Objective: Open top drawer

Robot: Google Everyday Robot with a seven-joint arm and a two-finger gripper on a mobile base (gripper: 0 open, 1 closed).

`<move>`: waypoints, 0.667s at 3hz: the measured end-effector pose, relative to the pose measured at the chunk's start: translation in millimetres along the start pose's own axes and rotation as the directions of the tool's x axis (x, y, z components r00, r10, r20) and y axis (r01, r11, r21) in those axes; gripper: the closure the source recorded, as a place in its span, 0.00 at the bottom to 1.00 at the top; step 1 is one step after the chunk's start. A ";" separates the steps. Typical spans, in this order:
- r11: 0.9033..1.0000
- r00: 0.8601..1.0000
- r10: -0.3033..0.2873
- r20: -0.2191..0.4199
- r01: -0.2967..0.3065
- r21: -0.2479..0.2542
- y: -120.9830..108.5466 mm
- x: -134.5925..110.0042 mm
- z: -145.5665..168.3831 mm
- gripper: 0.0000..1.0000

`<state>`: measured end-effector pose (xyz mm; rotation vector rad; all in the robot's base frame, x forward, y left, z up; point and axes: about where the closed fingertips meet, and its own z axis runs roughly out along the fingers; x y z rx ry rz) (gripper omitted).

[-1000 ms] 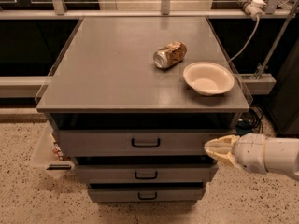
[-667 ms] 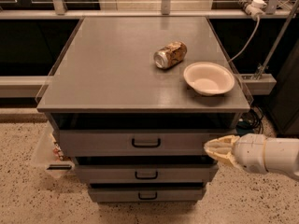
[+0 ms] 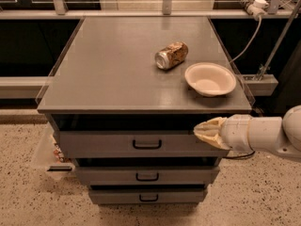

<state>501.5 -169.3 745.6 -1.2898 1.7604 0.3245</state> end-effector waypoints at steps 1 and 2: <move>1.000 1.000 -0.006 0.001 0.006 -0.004 -0.1 -2.3 2.6 1.00; 0.999 1.000 0.014 -0.011 -0.014 0.035 4.1 9.2 1.6 1.00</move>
Offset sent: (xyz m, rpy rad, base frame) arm -0.0114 -0.0178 -0.0252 -0.0083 -0.0178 -0.1199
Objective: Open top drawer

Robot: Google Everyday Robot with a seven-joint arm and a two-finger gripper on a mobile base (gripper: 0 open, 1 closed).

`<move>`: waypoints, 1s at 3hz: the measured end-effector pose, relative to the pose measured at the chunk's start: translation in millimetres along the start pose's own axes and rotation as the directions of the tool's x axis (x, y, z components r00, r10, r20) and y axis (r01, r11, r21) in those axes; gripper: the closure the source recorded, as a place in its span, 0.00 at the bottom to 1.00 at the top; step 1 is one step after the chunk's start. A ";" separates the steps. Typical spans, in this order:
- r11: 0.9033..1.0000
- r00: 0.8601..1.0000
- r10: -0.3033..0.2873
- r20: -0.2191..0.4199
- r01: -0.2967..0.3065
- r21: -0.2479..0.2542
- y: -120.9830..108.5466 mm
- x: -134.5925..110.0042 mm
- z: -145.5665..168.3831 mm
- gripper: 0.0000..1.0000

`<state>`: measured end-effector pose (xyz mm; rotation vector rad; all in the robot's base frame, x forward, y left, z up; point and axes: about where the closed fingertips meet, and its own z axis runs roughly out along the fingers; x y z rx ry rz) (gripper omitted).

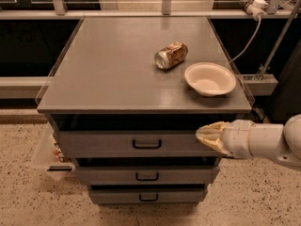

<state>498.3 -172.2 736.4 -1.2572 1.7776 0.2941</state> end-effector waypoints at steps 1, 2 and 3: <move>0.991 0.998 0.041 0.048 -0.047 0.127 -6.9 22.7 -10.9 1.00; 0.991 0.998 0.041 0.048 -0.047 0.125 -6.7 22.1 -10.2 1.00; 0.993 0.998 -0.022 0.055 0.016 0.115 -31.9 -5.8 26.4 1.00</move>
Offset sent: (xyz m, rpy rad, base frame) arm 0.0005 -0.0122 -0.0101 0.0471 -0.0456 -0.0758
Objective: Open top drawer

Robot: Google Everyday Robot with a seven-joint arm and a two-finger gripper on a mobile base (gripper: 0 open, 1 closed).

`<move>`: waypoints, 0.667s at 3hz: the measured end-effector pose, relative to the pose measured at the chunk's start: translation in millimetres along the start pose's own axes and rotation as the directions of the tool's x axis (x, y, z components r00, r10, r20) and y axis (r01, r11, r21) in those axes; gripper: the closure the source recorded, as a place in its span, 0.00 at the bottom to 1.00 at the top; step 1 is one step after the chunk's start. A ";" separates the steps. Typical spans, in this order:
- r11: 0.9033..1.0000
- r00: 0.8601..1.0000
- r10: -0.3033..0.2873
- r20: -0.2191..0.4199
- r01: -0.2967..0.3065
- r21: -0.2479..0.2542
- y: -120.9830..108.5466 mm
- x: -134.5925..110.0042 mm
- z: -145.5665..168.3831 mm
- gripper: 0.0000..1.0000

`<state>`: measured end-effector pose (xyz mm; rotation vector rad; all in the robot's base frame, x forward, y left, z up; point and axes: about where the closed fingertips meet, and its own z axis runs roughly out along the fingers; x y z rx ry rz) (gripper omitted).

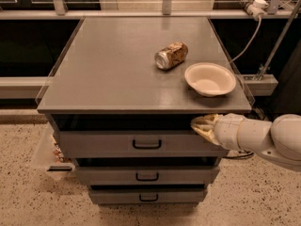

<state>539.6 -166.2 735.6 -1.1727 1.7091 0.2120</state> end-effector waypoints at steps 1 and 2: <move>1.000 1.000 0.000 0.000 0.000 0.000 0.0 0.0 0.0 1.00; 0.998 0.998 0.046 -0.030 -0.045 0.033 -3.8 22.2 0.0 1.00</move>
Offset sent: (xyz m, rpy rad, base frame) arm 0.0053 -0.0436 -0.0418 0.0102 0.0618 -0.1558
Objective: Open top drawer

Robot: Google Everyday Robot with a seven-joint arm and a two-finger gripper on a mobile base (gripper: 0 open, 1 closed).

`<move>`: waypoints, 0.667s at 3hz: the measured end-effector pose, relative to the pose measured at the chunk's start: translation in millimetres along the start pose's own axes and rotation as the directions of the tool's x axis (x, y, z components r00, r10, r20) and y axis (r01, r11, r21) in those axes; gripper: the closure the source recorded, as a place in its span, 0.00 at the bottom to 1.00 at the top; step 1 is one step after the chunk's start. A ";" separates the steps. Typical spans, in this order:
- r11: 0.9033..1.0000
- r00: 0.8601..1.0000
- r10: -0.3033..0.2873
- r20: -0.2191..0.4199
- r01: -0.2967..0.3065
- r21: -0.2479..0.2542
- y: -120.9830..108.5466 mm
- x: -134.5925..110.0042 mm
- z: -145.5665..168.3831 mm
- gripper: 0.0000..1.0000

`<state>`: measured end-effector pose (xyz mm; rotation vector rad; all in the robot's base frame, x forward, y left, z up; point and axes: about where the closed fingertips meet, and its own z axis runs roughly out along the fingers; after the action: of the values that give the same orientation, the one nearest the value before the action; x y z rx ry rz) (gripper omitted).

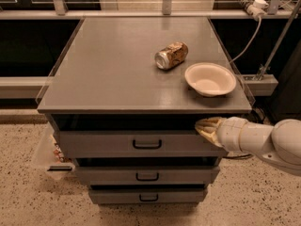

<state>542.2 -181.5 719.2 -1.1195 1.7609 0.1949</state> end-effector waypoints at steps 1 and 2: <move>0.999 1.000 0.017 -0.005 -0.017 0.028 -6.3 7.9 4.0 1.00; 0.999 1.000 0.017 -0.005 -0.017 0.028 -6.3 7.9 4.0 1.00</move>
Offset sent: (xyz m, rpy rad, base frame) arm 0.0341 -0.0157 -0.0300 0.0112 -0.0370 -0.1063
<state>548.9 -187.4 713.0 -1.0864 1.7729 0.1777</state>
